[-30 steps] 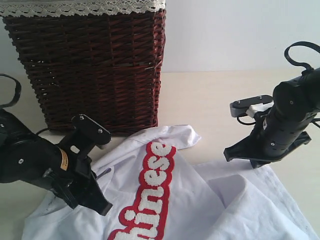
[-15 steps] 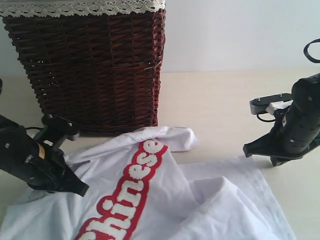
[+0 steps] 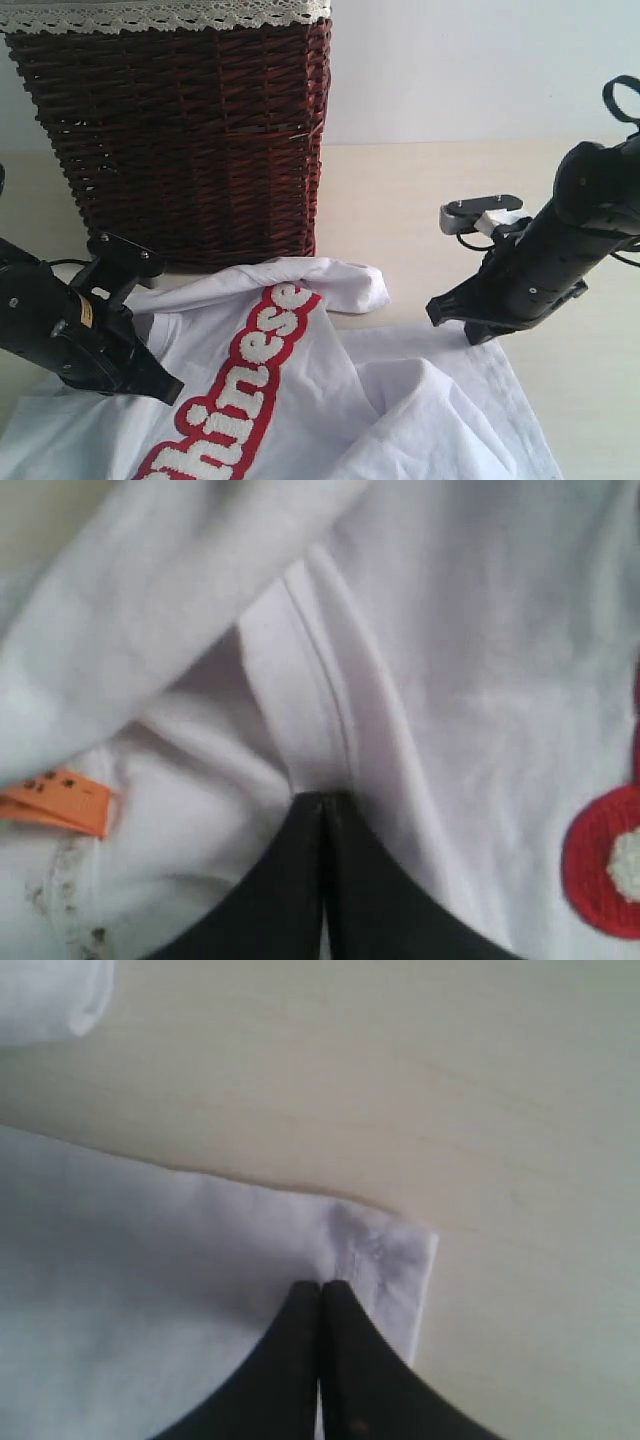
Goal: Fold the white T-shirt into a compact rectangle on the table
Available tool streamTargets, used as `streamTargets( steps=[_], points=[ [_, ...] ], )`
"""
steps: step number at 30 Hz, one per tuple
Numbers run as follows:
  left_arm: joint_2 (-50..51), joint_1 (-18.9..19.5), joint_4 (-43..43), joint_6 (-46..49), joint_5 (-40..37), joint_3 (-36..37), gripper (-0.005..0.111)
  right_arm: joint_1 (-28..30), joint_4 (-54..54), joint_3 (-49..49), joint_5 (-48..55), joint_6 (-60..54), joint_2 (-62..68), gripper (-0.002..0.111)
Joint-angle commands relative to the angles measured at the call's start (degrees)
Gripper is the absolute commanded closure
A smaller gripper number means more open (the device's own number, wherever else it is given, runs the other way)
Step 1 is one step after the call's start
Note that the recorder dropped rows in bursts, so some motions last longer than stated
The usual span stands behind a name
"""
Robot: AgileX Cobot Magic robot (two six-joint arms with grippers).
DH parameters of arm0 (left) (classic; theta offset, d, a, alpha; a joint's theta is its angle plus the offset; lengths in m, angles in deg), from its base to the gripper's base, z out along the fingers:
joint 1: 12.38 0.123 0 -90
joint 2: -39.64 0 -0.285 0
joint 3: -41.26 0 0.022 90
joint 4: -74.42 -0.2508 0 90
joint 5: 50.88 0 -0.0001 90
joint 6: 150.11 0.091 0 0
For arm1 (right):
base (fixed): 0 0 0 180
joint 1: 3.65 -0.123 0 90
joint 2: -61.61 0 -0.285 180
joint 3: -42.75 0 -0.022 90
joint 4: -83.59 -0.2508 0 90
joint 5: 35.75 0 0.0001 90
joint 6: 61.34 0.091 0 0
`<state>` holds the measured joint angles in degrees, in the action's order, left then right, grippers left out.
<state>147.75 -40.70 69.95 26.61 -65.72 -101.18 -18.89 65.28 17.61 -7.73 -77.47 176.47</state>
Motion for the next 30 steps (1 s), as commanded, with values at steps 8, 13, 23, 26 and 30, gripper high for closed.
streamTargets(
  steps=[8,13,23,26,30],
  points=[
    [-4.78,-0.34,0.49,0.94,3.80,1.11,0.107,-0.05,13.07,0.35,-0.60,11.04,2.57,0.108],
    [-2.14,0.55,0.38,2.50,16.15,3.11,0.107,-0.05,14.29,0.35,-0.16,11.73,2.57,0.108],
    [0.52,9.14,0.38,0.97,9.94,3.11,0.107,-0.05,32.17,0.35,3.00,28.72,2.57,0.108],
    [0.52,10.94,0.38,0.34,7.81,3.11,0.107,0.27,36.07,0.35,3.34,31.52,2.57,0.108],
    [0.52,12.63,0.38,0.11,6.28,3.11,0.107,1.96,37.99,0.35,3.58,34.36,2.57,0.108]
  ],
)
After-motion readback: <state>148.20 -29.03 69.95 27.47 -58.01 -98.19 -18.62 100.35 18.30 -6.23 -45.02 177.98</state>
